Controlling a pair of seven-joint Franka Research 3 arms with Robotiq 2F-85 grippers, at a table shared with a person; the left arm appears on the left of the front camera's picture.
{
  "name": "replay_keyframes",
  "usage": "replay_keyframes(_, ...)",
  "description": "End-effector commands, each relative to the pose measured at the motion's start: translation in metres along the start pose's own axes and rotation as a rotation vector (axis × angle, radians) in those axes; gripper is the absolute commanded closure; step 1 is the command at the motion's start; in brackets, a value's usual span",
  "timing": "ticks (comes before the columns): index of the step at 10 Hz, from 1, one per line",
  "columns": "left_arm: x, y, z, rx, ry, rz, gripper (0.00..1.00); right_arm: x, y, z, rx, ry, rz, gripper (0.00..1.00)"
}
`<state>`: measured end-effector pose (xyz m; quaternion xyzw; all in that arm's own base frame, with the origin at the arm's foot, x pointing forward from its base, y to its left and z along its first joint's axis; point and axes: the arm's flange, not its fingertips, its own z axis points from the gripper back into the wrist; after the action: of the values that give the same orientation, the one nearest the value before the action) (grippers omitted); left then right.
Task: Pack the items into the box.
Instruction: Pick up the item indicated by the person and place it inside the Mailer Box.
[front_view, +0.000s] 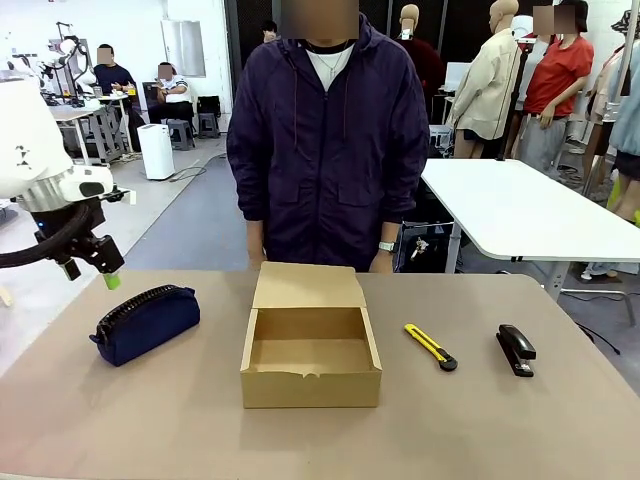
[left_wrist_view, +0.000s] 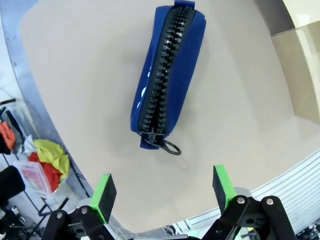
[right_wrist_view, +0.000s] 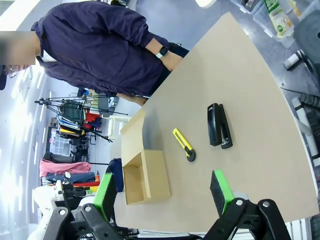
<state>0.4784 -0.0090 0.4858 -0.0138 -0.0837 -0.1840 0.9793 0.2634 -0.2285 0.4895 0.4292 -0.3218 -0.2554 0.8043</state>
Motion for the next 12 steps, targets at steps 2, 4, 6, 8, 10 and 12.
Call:
replay_keyframes(2,0.0,0.0,0.0,0.0,0.0,0.0,0.0,0.003,-0.001,0.0,0.025,-0.012,0.02,0.0)
replay_keyframes(4,0.032,0.007,-0.022,-0.05,-0.064,-0.343,0.0,0.003,-0.001,0.0,0.025,-0.012,0.02,0.0)
replay_keyframes(6,0.049,0.011,-0.043,-0.073,-0.096,-0.446,0.0,0.003,-0.001,0.0,0.025,-0.012,0.02,0.0)
replay_keyframes(8,0.05,0.009,-0.057,-0.14,-0.128,-0.529,0.0,0.003,-0.001,0.0,0.025,-0.012,0.02,0.0)
replay_keyframes(10,0.054,0.0,-0.059,-0.074,-0.106,-0.497,0.0,0.003,-0.001,0.0,0.025,-0.012,0.02,0.0)
replay_keyframes(12,0.055,0.001,-0.064,-0.088,-0.123,-0.536,0.0,0.003,-0.001,0.0,0.025,-0.012,0.02,0.0)
